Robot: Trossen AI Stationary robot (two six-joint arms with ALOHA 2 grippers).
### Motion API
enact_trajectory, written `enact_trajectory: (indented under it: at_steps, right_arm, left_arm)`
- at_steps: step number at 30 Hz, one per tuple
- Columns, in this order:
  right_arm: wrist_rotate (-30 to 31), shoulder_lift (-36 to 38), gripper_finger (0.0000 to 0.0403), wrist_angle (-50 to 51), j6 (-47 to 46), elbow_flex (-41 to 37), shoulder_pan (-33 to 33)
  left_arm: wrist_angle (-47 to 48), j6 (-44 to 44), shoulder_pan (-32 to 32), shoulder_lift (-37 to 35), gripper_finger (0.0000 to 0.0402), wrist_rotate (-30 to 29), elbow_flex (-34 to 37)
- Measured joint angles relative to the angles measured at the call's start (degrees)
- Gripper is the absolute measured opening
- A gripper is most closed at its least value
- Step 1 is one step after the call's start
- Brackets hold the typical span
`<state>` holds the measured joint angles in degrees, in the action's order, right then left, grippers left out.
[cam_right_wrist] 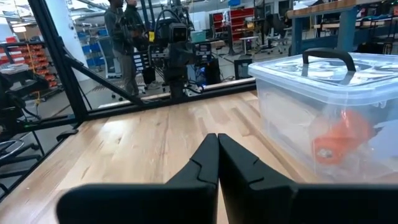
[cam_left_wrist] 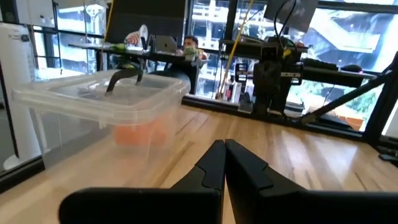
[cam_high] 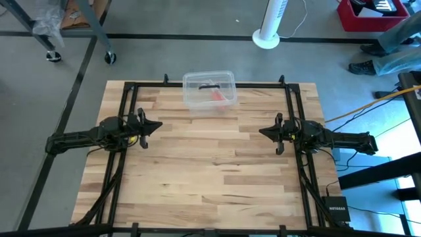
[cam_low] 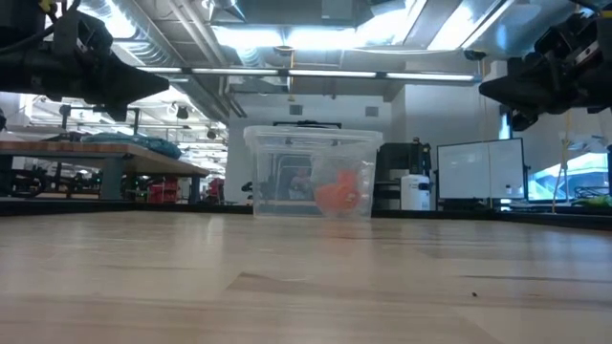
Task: Roll bandage
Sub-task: Return to Home Position
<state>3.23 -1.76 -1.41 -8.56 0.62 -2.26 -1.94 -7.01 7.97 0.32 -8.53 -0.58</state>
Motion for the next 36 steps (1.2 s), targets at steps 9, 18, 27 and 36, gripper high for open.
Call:
enact_trajectory:
  at_steps: [9,18,27,36]
  right_arm:
    - [0.2,0.0,0.0008,-0.2,0.0,-0.1,0.0]
    - [0.2,0.0,0.0008,-0.2,0.0,-0.1,0.0]
    - [0.2,0.0,0.0008,-0.2,0.0,-0.1,0.0]
    - [0.2,0.0,0.0008,-0.2,0.0,-0.1,0.0]
  left_arm:
    - [0.0,1.0,0.0,0.2,0.0004,0.0,0.0]
    - [0.0,1.0,0.0,0.2,0.0004,0.0,0.0]
    - [0.0,1.0,0.0,0.2,0.0004,0.0,0.0]
    - [0.0,1.0,0.0,0.2,0.0004,0.0,0.0]
